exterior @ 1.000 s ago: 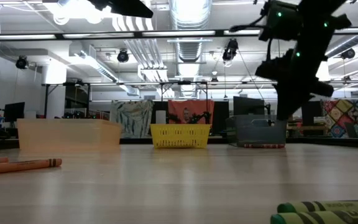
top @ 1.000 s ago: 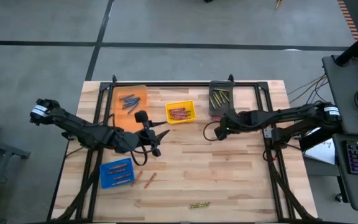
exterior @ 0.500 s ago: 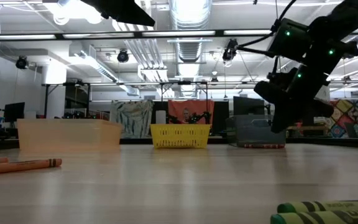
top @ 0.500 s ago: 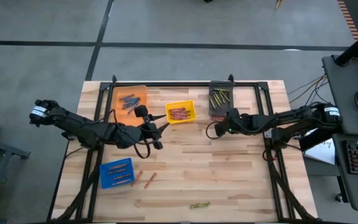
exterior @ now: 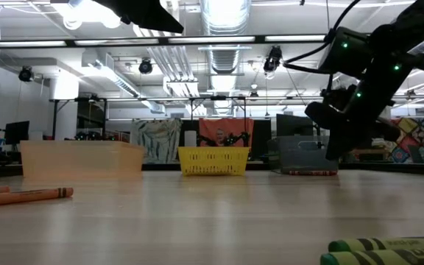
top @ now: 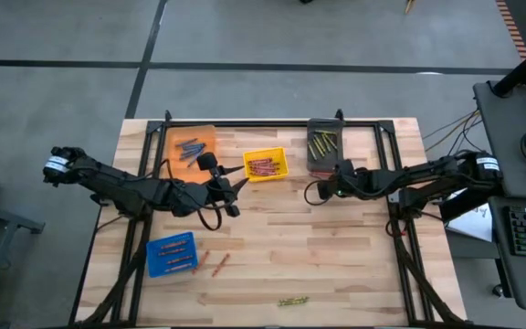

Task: Sort crayons
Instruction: Put the red crayon into the yellow bin, then put the orange crayon into the blue bin

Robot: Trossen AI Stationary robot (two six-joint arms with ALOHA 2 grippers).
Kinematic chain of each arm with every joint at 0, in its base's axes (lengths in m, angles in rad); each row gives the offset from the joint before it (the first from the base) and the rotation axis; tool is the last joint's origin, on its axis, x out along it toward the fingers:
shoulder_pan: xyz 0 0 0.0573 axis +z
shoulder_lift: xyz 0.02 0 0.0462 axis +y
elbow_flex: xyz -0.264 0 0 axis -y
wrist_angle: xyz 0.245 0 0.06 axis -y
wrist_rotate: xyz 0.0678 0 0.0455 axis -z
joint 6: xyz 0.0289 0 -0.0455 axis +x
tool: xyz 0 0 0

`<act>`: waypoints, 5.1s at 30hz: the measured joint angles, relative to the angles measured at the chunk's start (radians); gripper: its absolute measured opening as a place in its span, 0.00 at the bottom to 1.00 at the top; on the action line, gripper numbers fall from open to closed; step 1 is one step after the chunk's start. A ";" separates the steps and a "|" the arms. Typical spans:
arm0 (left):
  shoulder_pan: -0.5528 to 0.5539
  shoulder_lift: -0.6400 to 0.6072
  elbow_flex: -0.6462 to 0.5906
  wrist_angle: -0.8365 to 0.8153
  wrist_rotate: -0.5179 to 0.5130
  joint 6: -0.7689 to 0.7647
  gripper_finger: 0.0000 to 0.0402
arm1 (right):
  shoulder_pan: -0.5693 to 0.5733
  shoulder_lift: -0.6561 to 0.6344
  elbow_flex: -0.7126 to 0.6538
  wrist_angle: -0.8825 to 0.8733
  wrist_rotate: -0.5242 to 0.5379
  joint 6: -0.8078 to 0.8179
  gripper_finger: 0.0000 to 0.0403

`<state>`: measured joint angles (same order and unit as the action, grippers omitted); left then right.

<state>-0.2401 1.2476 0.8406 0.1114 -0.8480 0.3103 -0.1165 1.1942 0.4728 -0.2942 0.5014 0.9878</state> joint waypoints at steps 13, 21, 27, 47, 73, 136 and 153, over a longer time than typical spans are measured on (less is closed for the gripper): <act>0.000 0.000 0.000 0.007 -0.006 0.000 0.37 | 0.000 0.139 0.024 0.157 0.025 -0.053 0.07; 0.000 -0.001 0.000 0.002 -0.006 0.000 0.37 | -0.004 0.241 0.070 0.151 0.051 -0.064 0.07; 0.000 -0.001 0.000 0.001 -0.006 0.000 0.37 | -0.002 0.266 0.083 0.152 -0.003 -0.059 0.07; 0.000 -0.001 0.000 0.000 -0.004 -0.018 0.37 | 0.026 0.111 0.249 -0.204 -0.382 -0.491 0.07; -0.005 -0.001 0.000 -0.010 0.002 -0.136 0.37 | 0.098 0.373 0.281 -0.217 -0.438 -0.850 0.21; -0.306 0.026 0.083 -0.027 -0.010 -0.426 0.37 | -0.194 0.689 0.914 -0.037 -0.431 -1.415 0.03; -0.306 0.026 0.082 -0.046 -0.010 -0.460 0.37 | -0.194 0.685 0.913 -0.038 -0.452 -1.377 0.32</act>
<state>-0.5465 1.2736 0.9230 0.0650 -0.8578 -0.1493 -0.3103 1.8793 1.3859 -0.3323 0.0494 -0.3891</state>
